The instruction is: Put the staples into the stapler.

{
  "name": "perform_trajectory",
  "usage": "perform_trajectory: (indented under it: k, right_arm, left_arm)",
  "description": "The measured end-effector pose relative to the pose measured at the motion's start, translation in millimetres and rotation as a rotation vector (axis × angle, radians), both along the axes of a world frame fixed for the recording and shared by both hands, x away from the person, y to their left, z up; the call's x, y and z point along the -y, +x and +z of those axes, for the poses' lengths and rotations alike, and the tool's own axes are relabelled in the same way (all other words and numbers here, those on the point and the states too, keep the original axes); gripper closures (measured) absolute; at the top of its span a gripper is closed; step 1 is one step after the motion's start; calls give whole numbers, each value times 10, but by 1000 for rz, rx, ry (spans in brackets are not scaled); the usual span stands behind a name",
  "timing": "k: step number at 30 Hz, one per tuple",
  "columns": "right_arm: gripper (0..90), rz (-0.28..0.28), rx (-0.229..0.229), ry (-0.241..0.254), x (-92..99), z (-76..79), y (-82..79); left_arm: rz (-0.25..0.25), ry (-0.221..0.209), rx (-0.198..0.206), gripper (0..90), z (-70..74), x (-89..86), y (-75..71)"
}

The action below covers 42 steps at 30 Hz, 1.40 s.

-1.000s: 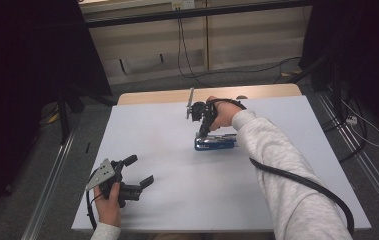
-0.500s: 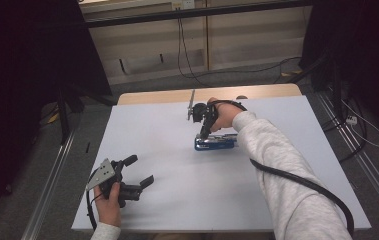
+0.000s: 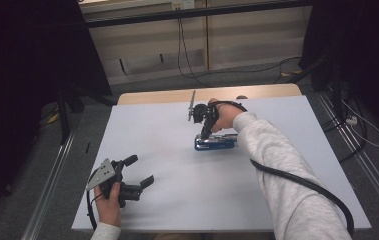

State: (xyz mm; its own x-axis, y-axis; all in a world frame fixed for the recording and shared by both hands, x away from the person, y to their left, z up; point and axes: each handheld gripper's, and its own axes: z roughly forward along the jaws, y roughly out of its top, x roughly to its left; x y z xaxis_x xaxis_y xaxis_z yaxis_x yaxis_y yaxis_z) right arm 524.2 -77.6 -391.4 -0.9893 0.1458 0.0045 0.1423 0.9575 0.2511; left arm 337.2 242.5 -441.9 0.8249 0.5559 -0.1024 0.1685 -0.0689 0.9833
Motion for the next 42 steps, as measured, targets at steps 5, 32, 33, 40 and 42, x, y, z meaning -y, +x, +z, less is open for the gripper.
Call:
perform_trajectory:
  k: [5,32,33,40,42]
  right_arm:
    - [782,1,0,-3,-11,-8,0]
    - [559,-112,27,143,211,53,-116]
    - [550,-121,30,161,254,58,-124]
    - [469,-203,46,262,563,68,-180]
    - [428,-229,52,295,652,68,-195]
  left_arm:
    - [-1,-2,0,13,-1,-2,1]
    - [6,27,-37,13,13,84,69]
    - [12,33,-37,13,20,100,79]
    - [-6,63,-77,13,50,179,131]
    - [-13,58,-85,15,56,182,140]
